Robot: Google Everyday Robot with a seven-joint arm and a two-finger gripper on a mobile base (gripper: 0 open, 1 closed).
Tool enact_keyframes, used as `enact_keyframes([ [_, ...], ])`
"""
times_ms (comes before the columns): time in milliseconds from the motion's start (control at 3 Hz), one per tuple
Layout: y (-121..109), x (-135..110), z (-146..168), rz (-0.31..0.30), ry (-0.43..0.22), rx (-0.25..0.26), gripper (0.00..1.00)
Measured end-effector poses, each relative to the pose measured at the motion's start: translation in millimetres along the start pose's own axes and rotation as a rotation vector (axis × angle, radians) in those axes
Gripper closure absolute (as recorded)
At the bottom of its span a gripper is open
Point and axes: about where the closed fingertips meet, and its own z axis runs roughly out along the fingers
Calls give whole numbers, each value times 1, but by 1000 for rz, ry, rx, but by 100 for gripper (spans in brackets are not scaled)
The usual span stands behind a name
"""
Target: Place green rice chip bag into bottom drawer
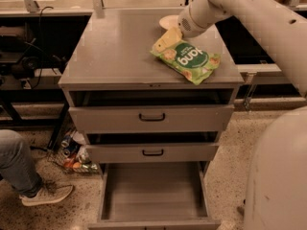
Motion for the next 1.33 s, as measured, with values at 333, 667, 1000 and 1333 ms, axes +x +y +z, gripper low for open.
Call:
enact_keyframes([
  [333,-15,10,2,44,-1,50,0],
  [667,-19,23,15,51,42,77,0],
  [1000,-18,36,30,60,84,68,0],
  [1333,-14,47,43,66,114,45,18],
])
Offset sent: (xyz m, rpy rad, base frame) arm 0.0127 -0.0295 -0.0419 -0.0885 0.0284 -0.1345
